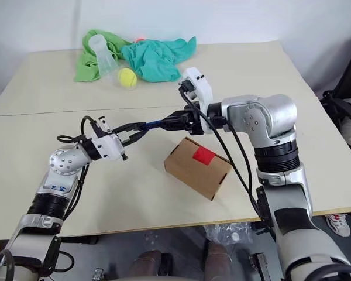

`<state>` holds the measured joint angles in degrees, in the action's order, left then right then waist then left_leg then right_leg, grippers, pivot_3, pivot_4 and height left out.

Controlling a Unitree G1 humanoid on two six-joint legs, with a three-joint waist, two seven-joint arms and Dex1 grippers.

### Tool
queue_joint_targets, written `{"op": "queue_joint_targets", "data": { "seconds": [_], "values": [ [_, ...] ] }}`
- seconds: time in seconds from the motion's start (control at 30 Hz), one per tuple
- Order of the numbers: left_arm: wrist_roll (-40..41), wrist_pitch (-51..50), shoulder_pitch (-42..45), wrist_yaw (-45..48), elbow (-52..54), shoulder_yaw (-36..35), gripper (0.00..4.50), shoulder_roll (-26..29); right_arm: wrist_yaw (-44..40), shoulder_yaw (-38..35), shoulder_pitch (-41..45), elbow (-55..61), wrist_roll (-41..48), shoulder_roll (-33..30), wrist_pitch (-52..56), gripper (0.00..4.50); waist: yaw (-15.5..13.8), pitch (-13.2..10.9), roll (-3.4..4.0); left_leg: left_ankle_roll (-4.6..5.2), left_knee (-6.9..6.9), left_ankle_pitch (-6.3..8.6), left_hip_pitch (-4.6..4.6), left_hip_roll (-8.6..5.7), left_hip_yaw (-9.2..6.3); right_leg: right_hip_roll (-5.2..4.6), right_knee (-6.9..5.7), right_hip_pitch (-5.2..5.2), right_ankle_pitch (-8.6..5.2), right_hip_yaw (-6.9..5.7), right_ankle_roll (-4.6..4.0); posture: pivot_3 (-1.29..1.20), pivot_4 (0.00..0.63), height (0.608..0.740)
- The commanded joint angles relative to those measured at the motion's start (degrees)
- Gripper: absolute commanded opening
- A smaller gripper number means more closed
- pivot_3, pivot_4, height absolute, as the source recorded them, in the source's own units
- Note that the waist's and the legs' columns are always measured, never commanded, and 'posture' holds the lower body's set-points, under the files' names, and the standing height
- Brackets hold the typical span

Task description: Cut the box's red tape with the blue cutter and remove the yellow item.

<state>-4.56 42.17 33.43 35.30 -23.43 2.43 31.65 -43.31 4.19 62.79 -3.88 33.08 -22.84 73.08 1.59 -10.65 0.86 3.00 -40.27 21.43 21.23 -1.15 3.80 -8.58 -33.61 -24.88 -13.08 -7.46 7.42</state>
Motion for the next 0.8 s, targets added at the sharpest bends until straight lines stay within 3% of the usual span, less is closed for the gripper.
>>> {"op": "queue_joint_targets", "data": {
  "seconds": [0.03,0.53,0.63,0.8],
  "values": [
    [1.3,1.1,1.1,0.0,0.5,0.0,0.44,0.2,0.2,-1.3,1.1,0.4,0.3,-0.3,-1.4,2.67,0.0,0.0,0.0,0.0,0.0,0.0,0.0,0.0,0.0,0.0,0.0,0.0,0.0,0.0,0.0,0.0,0.15,0.74],
    [1.1,1.2,2.3,-0.7,-0.4,0.2,0.44,-0.1,-0.2,-0.4,0.1,-0.8,0.3,-0.8,-1.1,2.67,0.0,0.0,0.0,0.0,-0.02,0.0,-0.01,0.0,-0.02,0.0,0.0,0.04,0.0,-0.02,0.0,0.0,0.15,0.74],
    [1.4,1.2,2.1,-0.5,-0.2,0.2,0.44,-0.1,0.4,-1.4,0.3,-1.2,0.5,-0.3,-1.2,2.07,0.0,0.0,0.0,0.01,-0.02,0.0,-0.01,0.0,-0.02,0.0,0.0,0.05,0.0,-0.02,0.0,0.0,0.15,0.74],
    [1.6,1.2,1.8,-0.2,0.0,0.4,0.44,-0.1,0.5,-1.8,0.7,-1.3,1.0,-0.4,-1.2,0.41,0.0,0.0,0.0,0.01,-0.02,0.0,-0.01,0.0,-0.03,0.0,0.0,0.05,0.0,-0.02,0.0,0.0,0.15,0.74]
  ]
}}
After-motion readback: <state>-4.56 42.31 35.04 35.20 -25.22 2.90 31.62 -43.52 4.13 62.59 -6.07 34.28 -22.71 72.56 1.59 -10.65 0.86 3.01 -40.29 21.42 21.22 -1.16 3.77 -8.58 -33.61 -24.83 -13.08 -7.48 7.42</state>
